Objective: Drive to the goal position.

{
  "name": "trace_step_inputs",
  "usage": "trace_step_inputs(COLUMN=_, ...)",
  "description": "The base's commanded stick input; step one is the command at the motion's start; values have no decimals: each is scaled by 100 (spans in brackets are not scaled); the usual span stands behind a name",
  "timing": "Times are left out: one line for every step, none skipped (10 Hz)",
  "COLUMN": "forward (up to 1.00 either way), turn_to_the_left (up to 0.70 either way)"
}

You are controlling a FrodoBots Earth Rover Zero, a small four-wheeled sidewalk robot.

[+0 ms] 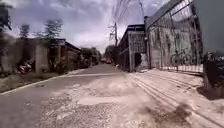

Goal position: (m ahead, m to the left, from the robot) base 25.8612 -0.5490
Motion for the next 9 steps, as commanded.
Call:
trace_step_inputs(forward=70, turn_to_the_left=0)
trace_step_inputs(forward=70, turn_to_the_left=0)
trace_step_inputs(forward=70, turn_to_the_left=0)
trace_step_inputs(forward=70, turn_to_the_left=0)
trace_step_inputs(forward=70, turn_to_the_left=0)
trace_step_inputs(forward=70, turn_to_the_left=0)
trace_step_inputs(forward=70, turn_to_the_left=0)
trace_step_inputs(forward=70, turn_to_the_left=0)
trace_step_inputs(forward=70, turn_to_the_left=0)
